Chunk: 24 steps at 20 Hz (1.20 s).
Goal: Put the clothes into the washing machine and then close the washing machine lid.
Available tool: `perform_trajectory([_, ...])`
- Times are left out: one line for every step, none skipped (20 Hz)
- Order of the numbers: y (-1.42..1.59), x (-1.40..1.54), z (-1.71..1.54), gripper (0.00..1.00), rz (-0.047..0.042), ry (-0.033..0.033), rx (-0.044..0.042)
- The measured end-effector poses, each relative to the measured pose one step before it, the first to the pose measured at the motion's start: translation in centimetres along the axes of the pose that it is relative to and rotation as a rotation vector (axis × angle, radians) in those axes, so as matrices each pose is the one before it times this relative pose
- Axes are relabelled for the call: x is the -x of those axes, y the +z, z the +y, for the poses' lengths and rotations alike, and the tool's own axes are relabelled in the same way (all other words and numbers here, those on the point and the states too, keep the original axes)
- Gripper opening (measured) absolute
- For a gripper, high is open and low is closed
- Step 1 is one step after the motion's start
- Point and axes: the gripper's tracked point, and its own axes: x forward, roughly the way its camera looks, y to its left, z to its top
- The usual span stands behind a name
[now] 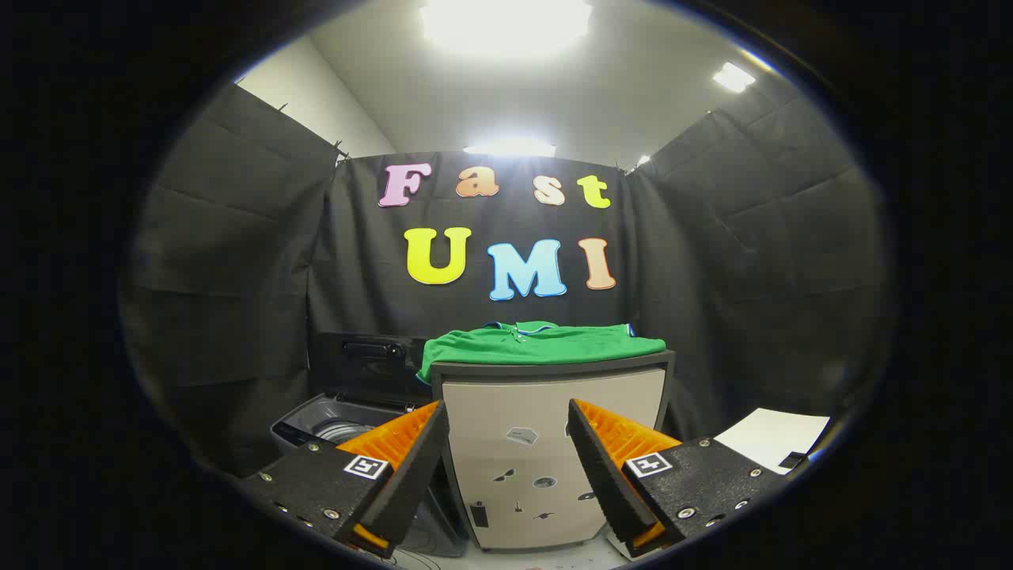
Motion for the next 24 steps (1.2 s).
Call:
perform_trajectory([0.071, -0.032, -0.102, 0.93, -0.00217, -0.00106, 0.00188])
perform_trajectory([0.022, 0.110, 0.045, 0.93, -0.00045, 0.00113, -0.00007])
perform_trajectory([-0.099, 0.134, 0.031, 0.93, 0.00055, -0.00089, -0.00143])
perform_trajectory([0.031, 0.056, 0.007, 0.93, 0.00097, -0.00141, -0.00103])
perform_trajectory([-0.165, 0.166, 0.003, 0.93, 0.00121, -0.00078, -0.00175])
perform_trajectory([-0.046, 0.123, 0.043, 0.93, 0.00163, -0.00049, -0.00100])
perform_trajectory([-0.027, -0.057, 0.006, 0.93, 0.00274, -0.00018, -0.00161])
perform_trajectory([0.064, 0.018, 0.009, 0.93, 0.00094, -0.00048, -0.00157])
perform_trajectory([-0.027, 0.071, 0.016, 0.93, 0.00022, 0.00030, 0.00002])
perform_trajectory([0.052, 0.044, 0.055, 0.93, -0.00009, 0.00088, 0.00083])
perform_trajectory([0.119, 0.032, 0.003, 0.93, -0.00222, 0.00099, 0.00041])
perform_trajectory([0.186, -0.031, -0.003, 0.93, -0.00144, 0.00092, 0.00019])
perform_trajectory([0.037, 0.141, 0.020, 0.93, -0.00263, 0.00100, -0.00052])
perform_trajectory([0.173, 0.080, 0.018, 0.93, -0.00242, -0.00042, 0.00036])
perform_trajectory([0.064, 0.036, 0.010, 0.93, -0.00180, 0.00113, 0.00004])
perform_trajectory([0.113, 0.017, -0.005, 0.93, -0.00110, 0.00062, 0.00029])
perform_trajectory([0.101, -0.050, -0.039, 0.93, -0.00274, 0.00057, 0.00082])
perform_trajectory([0.182, 0.015, -0.041, 0.93, -0.00213, -0.00033, 0.00004])
perform_trajectory([0.040, -0.185, -0.006, 0.93, 0.00022, 0.00079, -0.00101])
perform_trajectory([-0.033, 0.089, 0.031, 0.93, 0.00107, -0.00008, -0.00073])
perform_trajectory([-0.024, 0.014, -0.053, 0.93, 0.00119, 0.00041, -0.00064])
perform_trajectory([0.099, -0.078, 0.002, 0.93, 0.00116, 0.00124, -0.00133])
perform_trajectory([-0.023, 0.201, 0.085, 0.93, 0.00092, 0.00023, -0.00032])
perform_trajectory([0.109, 0.088, 0.013, 0.93, 0.00010, 0.00148, 0.00022])
